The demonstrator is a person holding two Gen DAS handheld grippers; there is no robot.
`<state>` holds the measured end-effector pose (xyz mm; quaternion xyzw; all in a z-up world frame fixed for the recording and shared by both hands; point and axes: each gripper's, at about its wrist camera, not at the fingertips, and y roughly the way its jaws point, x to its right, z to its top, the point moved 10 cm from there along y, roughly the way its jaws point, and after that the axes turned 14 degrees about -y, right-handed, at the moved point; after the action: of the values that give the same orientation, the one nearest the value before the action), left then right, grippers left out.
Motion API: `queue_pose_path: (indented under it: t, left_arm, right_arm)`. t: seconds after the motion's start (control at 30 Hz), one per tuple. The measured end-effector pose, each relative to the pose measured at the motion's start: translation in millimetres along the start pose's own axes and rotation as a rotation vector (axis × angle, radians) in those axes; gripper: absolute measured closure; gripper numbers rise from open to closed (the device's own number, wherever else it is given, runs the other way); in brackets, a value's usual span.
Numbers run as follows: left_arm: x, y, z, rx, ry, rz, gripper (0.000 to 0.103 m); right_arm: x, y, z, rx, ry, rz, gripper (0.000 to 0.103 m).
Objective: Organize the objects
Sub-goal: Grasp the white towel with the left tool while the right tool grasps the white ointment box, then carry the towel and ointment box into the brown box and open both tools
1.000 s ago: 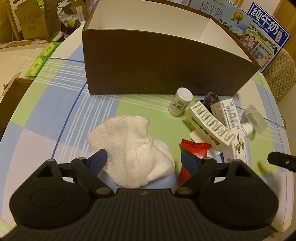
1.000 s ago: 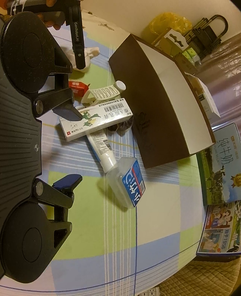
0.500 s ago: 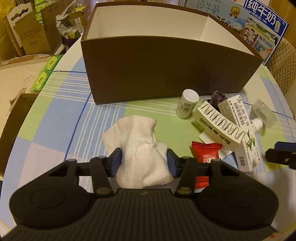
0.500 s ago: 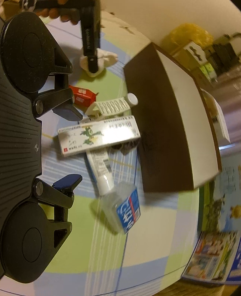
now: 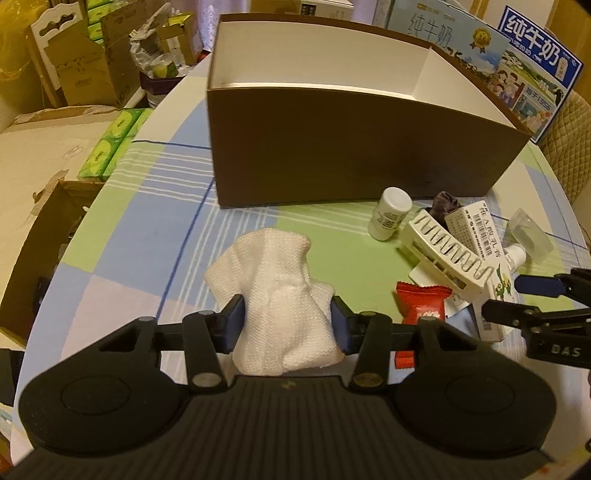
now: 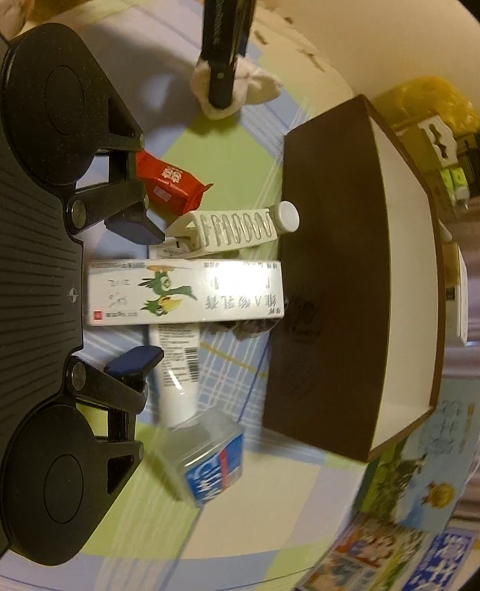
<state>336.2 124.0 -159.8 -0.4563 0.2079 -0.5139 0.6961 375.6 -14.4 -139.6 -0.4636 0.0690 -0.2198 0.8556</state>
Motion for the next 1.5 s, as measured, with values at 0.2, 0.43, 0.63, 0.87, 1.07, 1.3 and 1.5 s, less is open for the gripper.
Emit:
queue_pose_path:
  t: [0.2,0.43,0.63,0.87,1.07,1.3,1.5]
  left_arm:
    - [-5,-4,-1,0.003,-0.012,0.007,0.059]
    - [-3,-8,-3,0.013,-0.006,0.003,0.059]
    - [-2,-10,-3,0.018,-0.001,0.000,0.059]
    - [3,-20,0,0.038,0.011,-0.013,0.059]
    - [6,-32,8,0.065,0.012,-0.033,0.059]
    - [12,-49,25,0.104,0.025,-0.062,0.059]
    - [22,-60,46,0.143,0.033,-0.094,0.059]
  right_arm:
    - [-6,12,2,-0.012,-0.068,-0.029,0.061]
    - [-7,12,-1,-0.020,-0.082,-0.032,0.067]
    - [-4,0,-1,-0.012,-0.076,-0.039,0.068]
    - [-1,-17,1,0.008,-0.057,-0.049,0.068]
    - [9,-41,1,0.037,0.006,-0.059,0.068]
    - [26,-65,3,0.062,0.078,-0.070,0.068]
    - [34,-80,15,0.097,0.104,-0.078,0.068]
